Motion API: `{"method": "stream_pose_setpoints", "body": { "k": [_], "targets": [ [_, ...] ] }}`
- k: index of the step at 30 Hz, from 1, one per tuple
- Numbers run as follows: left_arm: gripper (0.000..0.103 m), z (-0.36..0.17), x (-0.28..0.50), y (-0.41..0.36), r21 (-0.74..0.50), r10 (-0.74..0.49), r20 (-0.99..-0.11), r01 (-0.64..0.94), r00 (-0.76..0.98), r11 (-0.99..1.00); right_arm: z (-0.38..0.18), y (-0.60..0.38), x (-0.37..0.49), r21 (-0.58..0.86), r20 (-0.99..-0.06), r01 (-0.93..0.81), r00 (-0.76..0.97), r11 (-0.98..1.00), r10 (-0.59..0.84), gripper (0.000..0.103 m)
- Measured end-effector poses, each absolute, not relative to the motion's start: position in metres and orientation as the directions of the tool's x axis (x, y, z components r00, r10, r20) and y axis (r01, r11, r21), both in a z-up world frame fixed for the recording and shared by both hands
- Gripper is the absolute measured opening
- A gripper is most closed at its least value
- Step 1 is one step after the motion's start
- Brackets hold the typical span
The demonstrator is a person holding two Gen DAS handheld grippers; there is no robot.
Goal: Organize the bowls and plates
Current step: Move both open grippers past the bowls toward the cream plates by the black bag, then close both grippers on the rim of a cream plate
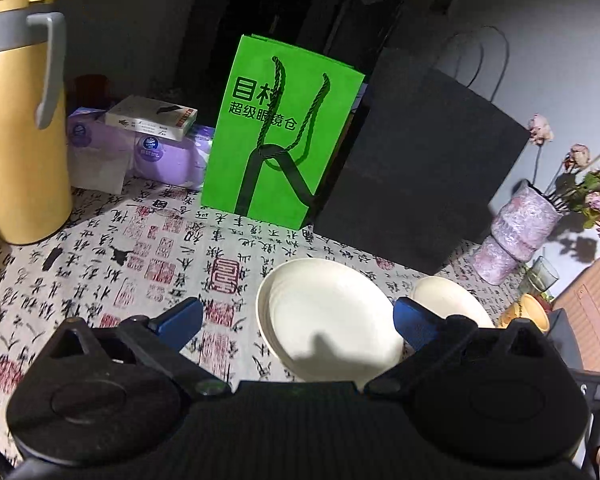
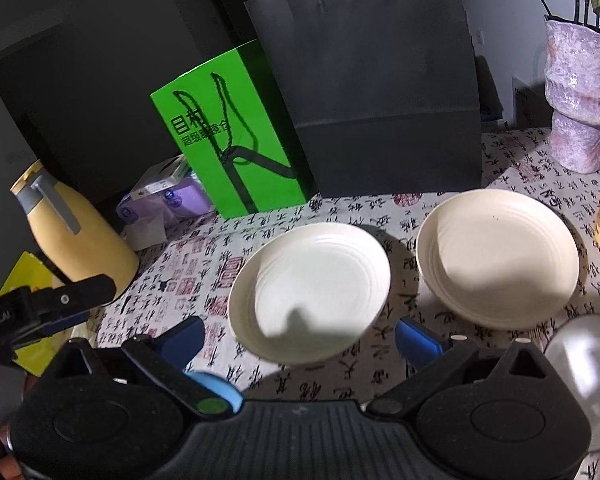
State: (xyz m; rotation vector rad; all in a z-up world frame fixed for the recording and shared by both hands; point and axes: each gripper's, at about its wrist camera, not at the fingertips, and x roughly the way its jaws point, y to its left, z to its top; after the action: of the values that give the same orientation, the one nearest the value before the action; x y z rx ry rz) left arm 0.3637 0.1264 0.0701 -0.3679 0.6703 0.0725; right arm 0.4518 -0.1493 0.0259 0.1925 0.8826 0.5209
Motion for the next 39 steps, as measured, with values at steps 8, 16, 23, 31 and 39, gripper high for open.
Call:
{"method": "stream_pose_setpoints", "body": {
  "k": [8, 16, 23, 31, 39],
  "targets": [
    [0.103, 0.056, 0.404, 0.137, -0.316, -0.078, -0.640, -0.169, 0.765, 0.934, 0.015, -0.137, 0.477, 0.347, -0.693, -0.349, 0.530, 0.870, 0.489, 0.099],
    [0.103, 0.036, 0.444, 0.160, -0.358, -0.101, -0.671, -0.201, 0.735, 0.912, -0.007, -0.123, 0.506, 0.307, -0.734, -0.312, 0.523, 0.899, 0.433, 0.099],
    [0.103, -0.001, 0.463, 0.178, -0.380, -0.135, -0.713, -0.217, 0.688, 0.899, -0.025, -0.114, 0.521, 0.285, -0.756, -0.296, 0.515, 0.912, 0.404, 0.099],
    [0.103, -0.026, 0.472, 0.197, -0.412, -0.189, -0.735, -0.207, 0.651, 0.887, -0.041, -0.104, 0.526, 0.259, -0.776, -0.287, 0.506, 0.922, 0.375, 0.099],
    [0.101, -0.046, 0.479, 0.195, -0.423, -0.232, -0.746, -0.174, 0.624, 0.889, -0.059, -0.098, 0.533, 0.220, -0.804, -0.246, 0.502, 0.944, 0.319, 0.092]
  ]
}}
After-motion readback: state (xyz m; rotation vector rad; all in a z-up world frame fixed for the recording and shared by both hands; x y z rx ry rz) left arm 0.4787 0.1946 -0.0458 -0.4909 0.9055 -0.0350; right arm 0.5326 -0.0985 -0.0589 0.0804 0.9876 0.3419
